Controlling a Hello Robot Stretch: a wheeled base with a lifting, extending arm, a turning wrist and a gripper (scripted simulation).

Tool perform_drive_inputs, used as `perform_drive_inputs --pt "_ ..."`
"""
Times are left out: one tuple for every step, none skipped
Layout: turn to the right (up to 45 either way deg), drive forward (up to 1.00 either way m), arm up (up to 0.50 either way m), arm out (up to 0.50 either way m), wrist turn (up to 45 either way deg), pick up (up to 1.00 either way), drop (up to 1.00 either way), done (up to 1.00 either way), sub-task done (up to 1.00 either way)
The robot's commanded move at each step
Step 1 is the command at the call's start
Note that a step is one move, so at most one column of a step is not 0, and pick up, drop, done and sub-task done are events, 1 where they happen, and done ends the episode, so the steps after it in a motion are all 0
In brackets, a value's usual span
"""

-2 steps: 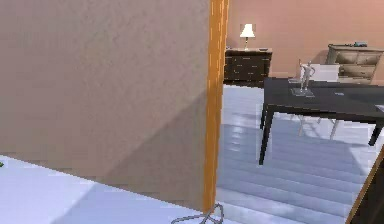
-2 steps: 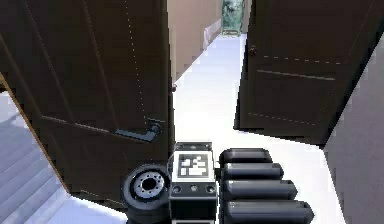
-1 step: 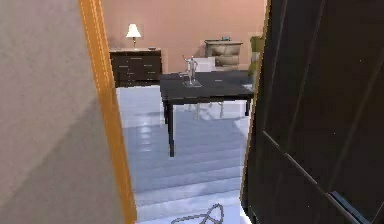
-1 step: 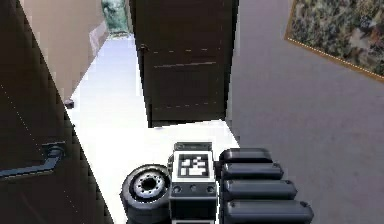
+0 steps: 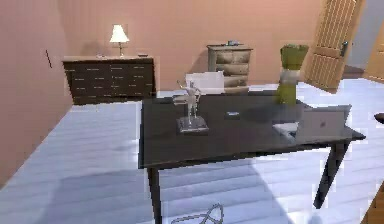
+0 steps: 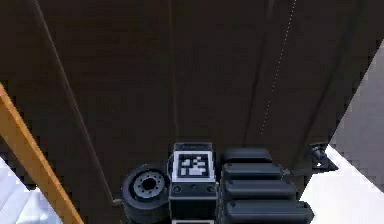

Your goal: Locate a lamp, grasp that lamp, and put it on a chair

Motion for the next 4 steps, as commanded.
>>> perform_drive_inputs --pt "-33.0 0.00 0.00 0.00 0.0 0.00 0.00 0.00 0.00" --pt "0.0 0.95 0.00 0.00 0.0 0.00 0.00 0.00 0.00" --pt "21.0 0.00 0.00 0.00 0.0 0.00 0.00 0.00 0.00" --pt "0.0 1.00 0.00 0.00 0.0 0.00 0.00 0.00 0.00"
